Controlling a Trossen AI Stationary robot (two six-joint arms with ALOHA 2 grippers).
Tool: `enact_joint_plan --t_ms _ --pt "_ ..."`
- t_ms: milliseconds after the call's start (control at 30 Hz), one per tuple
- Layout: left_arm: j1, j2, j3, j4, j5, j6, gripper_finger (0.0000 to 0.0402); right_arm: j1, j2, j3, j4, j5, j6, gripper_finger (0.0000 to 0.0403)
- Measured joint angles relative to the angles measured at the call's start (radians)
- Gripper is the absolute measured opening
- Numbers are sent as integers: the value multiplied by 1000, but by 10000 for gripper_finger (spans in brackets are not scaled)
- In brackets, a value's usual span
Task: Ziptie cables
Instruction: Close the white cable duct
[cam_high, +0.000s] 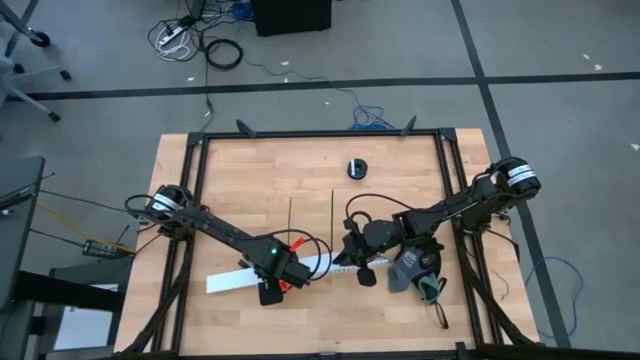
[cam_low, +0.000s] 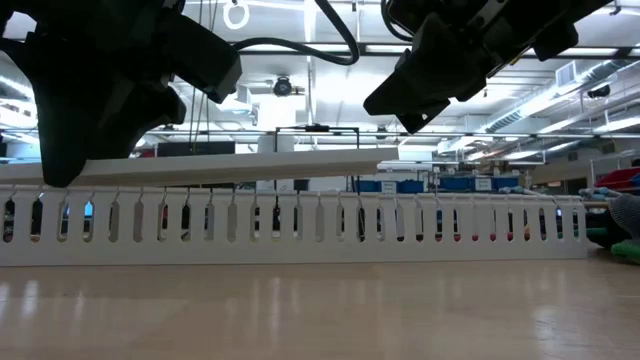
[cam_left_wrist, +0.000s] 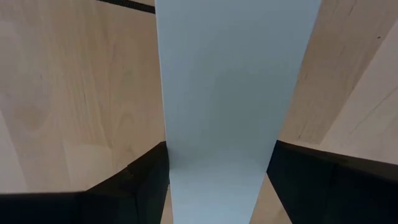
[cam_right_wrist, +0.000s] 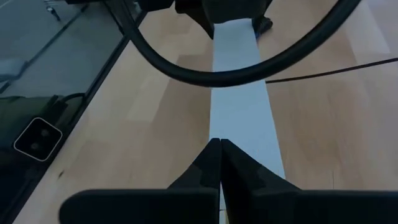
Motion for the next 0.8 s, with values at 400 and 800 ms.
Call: enact_joint_plan --t_ms 400,800 --pt "0 0 0 -1 18 -19 229 -1 0 0 2 16 5 0" --pt "0 0 0 0 73 -78 229 -33 0 0 -6 -15 3 0"
